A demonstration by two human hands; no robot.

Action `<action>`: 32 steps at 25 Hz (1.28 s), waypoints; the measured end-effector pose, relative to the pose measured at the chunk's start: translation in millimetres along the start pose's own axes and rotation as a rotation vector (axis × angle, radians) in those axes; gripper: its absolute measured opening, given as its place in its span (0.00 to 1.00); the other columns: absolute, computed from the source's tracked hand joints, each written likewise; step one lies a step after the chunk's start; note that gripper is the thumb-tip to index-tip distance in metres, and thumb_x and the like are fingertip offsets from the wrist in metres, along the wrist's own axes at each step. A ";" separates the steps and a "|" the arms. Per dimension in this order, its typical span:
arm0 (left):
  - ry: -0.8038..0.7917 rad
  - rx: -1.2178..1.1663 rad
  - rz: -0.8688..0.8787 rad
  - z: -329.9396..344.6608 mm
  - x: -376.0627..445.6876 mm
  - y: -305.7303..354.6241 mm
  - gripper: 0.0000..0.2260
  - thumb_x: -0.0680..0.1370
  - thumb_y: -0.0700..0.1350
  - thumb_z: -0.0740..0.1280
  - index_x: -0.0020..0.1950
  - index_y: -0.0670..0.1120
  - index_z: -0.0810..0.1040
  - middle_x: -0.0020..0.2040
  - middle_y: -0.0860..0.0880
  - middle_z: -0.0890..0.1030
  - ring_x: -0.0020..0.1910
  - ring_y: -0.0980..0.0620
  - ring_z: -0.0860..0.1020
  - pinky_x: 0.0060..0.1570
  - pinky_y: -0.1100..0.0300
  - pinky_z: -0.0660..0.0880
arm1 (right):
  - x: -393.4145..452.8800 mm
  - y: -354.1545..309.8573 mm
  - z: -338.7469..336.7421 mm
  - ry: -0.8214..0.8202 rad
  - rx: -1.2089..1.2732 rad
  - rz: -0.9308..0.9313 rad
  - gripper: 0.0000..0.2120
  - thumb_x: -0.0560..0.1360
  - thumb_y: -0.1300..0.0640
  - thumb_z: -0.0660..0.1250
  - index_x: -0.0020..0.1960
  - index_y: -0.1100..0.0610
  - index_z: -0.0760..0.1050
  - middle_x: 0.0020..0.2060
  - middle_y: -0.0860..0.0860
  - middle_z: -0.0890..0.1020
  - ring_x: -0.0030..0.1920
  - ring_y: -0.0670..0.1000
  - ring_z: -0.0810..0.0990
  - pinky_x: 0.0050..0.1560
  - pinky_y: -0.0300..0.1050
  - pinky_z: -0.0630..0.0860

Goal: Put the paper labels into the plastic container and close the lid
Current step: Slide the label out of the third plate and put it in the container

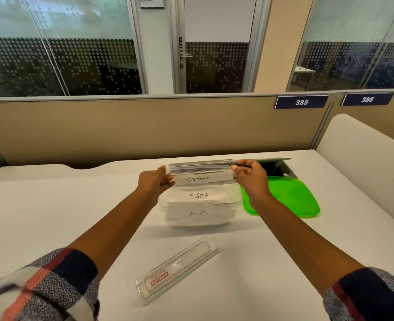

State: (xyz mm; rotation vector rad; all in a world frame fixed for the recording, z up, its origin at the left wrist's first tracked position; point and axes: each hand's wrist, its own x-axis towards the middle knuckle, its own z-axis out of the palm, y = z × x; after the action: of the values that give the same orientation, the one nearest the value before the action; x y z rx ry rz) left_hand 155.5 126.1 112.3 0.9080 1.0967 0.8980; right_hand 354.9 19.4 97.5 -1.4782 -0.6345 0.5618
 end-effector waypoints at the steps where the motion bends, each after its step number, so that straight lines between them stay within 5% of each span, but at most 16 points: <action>1: 0.005 0.037 0.007 2.7 5.9 -2.3 0.08 0.79 0.39 0.61 0.54 0.35 0.73 0.40 0.40 0.76 0.40 0.46 0.78 0.56 0.52 0.76 | 7.5 5.2 1.8 0.037 -0.022 0.012 0.07 0.74 0.64 0.68 0.43 0.56 0.71 0.40 0.58 0.79 0.36 0.51 0.76 0.48 0.51 0.76; 5: 0.060 0.208 0.026 8.9 25.8 -14.6 0.08 0.78 0.37 0.60 0.53 0.36 0.75 0.50 0.41 0.76 0.46 0.46 0.77 0.58 0.55 0.74 | 27.5 27.1 10.8 0.137 -0.151 0.067 0.08 0.73 0.63 0.70 0.50 0.63 0.74 0.37 0.57 0.79 0.39 0.54 0.76 0.53 0.57 0.77; 11: 0.061 0.320 0.002 16.1 41.3 -27.3 0.15 0.79 0.38 0.58 0.63 0.33 0.70 0.61 0.37 0.76 0.59 0.41 0.77 0.63 0.52 0.74 | 44.1 35.2 14.9 0.162 -0.425 0.085 0.10 0.73 0.59 0.68 0.53 0.62 0.76 0.49 0.60 0.83 0.48 0.60 0.82 0.51 0.48 0.76; 17: -0.046 0.264 -0.212 19.7 44.1 -18.6 0.19 0.79 0.40 0.60 0.70 0.40 0.63 0.70 0.39 0.68 0.61 0.39 0.77 0.60 0.51 0.74 | 44.7 38.6 21.2 0.064 -0.588 0.083 0.11 0.75 0.61 0.64 0.57 0.60 0.74 0.54 0.59 0.81 0.43 0.53 0.75 0.42 0.40 0.68; 24: -0.055 0.297 -0.275 31.0 46.9 -32.8 0.20 0.79 0.44 0.60 0.70 0.43 0.62 0.71 0.40 0.67 0.62 0.38 0.76 0.63 0.46 0.71 | 40.0 49.2 36.7 -0.073 -0.742 0.145 0.18 0.76 0.59 0.65 0.65 0.61 0.70 0.62 0.61 0.76 0.61 0.60 0.75 0.57 0.46 0.73; 32: 0.035 0.323 -0.314 30.1 63.0 -45.1 0.19 0.79 0.42 0.61 0.69 0.41 0.63 0.70 0.40 0.67 0.66 0.38 0.70 0.64 0.47 0.70 | 42.2 52.6 43.0 -0.102 -0.734 0.185 0.21 0.77 0.58 0.63 0.68 0.63 0.67 0.67 0.60 0.73 0.66 0.60 0.72 0.64 0.48 0.70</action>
State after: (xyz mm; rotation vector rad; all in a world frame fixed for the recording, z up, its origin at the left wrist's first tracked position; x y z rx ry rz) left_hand 204.2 163.3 56.2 0.9498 1.3957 0.4871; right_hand 357.6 80.9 46.5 -2.2231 -0.8396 0.5776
